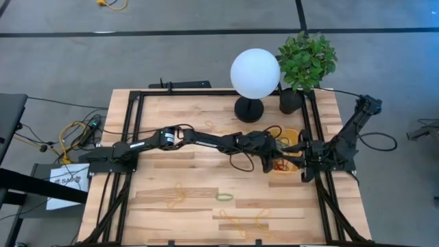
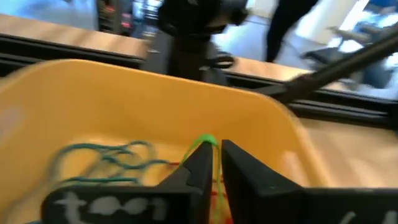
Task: Pick and place items into bin
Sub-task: Put the green rubber band into the bin
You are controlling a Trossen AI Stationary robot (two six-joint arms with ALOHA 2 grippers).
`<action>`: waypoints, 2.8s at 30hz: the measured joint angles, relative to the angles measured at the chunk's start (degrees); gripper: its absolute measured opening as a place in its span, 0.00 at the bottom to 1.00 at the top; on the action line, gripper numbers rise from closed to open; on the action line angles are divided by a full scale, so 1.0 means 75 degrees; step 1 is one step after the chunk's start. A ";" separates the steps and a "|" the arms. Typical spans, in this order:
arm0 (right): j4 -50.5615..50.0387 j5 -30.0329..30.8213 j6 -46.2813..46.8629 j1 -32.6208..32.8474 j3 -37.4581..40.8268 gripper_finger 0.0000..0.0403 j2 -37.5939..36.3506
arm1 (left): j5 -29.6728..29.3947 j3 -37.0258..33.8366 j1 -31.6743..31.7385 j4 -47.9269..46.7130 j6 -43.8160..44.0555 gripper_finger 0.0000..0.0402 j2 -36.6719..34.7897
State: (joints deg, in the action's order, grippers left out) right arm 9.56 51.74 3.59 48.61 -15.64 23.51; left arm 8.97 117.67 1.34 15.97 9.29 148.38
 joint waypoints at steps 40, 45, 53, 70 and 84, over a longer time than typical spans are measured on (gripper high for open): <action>-0.0063 -0.0093 0.1921 -0.0139 0.0000 0.27 0.0632 | -0.0785 -0.0006 -0.0106 -0.8173 -0.1572 0.24 -0.4682; 0.0692 -0.0096 0.2205 -0.0532 0.0000 0.27 0.1616 | -0.2530 -0.0112 -0.0638 -1.0176 -0.1178 0.24 -0.5975; 0.2699 -0.1190 0.2271 -0.1716 0.0000 0.27 0.3611 | -0.4552 -0.1806 -0.2321 -1.0529 0.0286 0.24 -0.7870; 0.6228 -0.4089 0.3852 -0.4090 -0.0880 0.27 0.8391 | -0.7763 -0.7988 -0.5814 -0.8014 0.5179 0.24 -0.9786; 0.4166 -0.7923 0.3844 -0.4446 -0.4131 0.27 1.0392 | -0.9093 -0.8294 -0.6685 -0.7799 0.5451 0.24 -0.9789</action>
State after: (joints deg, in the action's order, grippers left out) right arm 40.81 -7.68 32.42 15.27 -46.62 101.45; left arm -59.23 55.46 -48.79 -42.52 50.17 74.96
